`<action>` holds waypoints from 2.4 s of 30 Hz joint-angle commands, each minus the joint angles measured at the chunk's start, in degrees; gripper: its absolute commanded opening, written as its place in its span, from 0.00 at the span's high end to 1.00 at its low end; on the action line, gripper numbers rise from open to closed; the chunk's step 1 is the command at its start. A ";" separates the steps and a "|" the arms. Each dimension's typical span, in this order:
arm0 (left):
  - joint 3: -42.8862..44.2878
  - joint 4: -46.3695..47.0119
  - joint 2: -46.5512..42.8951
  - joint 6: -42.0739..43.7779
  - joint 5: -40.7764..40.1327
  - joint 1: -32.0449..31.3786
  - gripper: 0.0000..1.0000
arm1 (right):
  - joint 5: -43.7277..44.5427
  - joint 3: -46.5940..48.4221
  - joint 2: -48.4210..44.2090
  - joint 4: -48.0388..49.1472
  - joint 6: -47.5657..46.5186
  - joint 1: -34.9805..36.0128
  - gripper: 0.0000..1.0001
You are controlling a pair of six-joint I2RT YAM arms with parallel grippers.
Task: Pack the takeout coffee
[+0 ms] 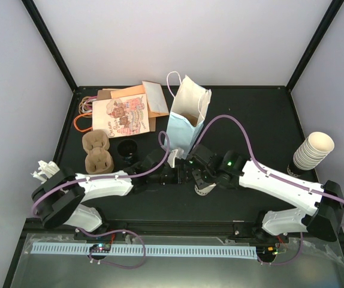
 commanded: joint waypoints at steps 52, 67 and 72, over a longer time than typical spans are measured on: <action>5.40 -22.15 -15.16 16.71 -12.81 -0.11 0.32 | 16.89 25.69 1.76 -23.93 -1.17 3.46 0.99; 9.29 -46.52 -37.43 29.61 -1.32 29.26 0.21 | 10.02 28.88 11.95 -11.50 -5.76 11.48 0.98; 10.54 -49.87 -37.75 32.92 2.78 34.86 0.15 | 8.65 24.87 15.08 -4.93 -6.47 12.14 0.98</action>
